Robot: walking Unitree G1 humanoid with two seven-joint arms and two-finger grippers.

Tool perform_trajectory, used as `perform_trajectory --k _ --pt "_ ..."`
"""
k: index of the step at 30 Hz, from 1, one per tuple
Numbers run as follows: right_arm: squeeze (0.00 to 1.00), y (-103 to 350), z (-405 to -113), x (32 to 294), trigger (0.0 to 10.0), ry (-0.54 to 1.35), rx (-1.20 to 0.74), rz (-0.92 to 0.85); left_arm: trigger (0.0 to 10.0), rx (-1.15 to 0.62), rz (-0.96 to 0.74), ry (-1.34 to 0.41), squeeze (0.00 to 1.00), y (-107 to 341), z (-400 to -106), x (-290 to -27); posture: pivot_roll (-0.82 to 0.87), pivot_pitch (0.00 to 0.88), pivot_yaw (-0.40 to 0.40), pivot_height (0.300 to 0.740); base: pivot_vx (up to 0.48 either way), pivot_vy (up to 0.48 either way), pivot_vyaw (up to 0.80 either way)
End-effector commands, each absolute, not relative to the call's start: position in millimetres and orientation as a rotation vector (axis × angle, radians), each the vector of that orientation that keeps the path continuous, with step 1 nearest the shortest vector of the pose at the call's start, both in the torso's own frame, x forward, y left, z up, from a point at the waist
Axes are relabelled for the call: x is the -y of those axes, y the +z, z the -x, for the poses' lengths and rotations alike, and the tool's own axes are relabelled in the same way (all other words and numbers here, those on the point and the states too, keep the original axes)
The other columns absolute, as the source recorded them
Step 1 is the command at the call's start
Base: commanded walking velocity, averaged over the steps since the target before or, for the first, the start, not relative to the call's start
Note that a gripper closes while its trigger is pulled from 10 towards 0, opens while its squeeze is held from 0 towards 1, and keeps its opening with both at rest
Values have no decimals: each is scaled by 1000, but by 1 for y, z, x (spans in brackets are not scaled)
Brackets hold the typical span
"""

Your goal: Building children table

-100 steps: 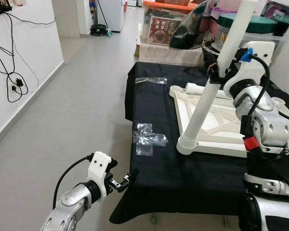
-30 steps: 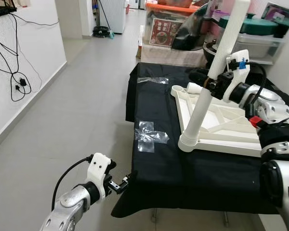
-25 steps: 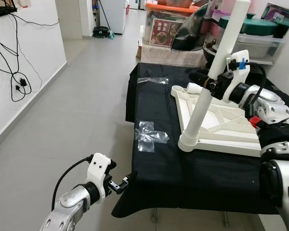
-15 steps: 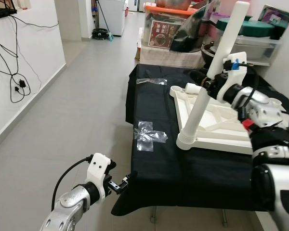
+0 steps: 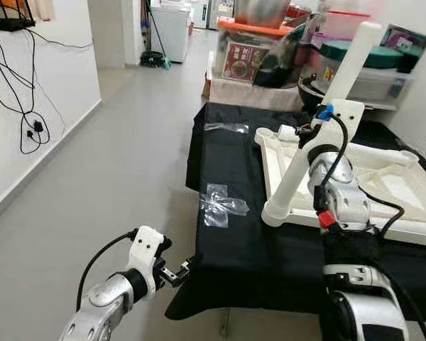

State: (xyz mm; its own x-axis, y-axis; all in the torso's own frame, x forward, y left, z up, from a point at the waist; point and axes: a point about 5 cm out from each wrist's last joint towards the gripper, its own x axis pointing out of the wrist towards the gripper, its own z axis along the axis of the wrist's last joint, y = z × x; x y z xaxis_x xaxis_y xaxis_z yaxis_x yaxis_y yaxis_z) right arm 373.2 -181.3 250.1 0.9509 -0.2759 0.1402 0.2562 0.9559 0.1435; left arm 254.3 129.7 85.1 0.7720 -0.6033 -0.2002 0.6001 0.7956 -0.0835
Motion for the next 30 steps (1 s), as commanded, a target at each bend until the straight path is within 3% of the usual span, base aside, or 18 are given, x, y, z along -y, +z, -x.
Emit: perform_trajectory --k 1,7,8,30 --pt "0 222 -371 180 0 -318 42 -139 10000 -227 18 -656 0 84 -256 -125 -21 0 -114 740 0 0 0" --pt "0 227 -374 173 0 -287 34 -126 10000 -224 22 -654 0 84 -256 -124 -19 0 -118 740 0 0 0" --pt "0 232 -374 174 10000 -282 41 -118 10000 -226 23 -651 0 83 -255 -125 -22 0 -118 740 0 0 0" --pt "0 247 -368 177 10000 -183 29 -103 10000 -228 30 -658 0 84 -256 -124 -33 0 -107 740 0 0 0"
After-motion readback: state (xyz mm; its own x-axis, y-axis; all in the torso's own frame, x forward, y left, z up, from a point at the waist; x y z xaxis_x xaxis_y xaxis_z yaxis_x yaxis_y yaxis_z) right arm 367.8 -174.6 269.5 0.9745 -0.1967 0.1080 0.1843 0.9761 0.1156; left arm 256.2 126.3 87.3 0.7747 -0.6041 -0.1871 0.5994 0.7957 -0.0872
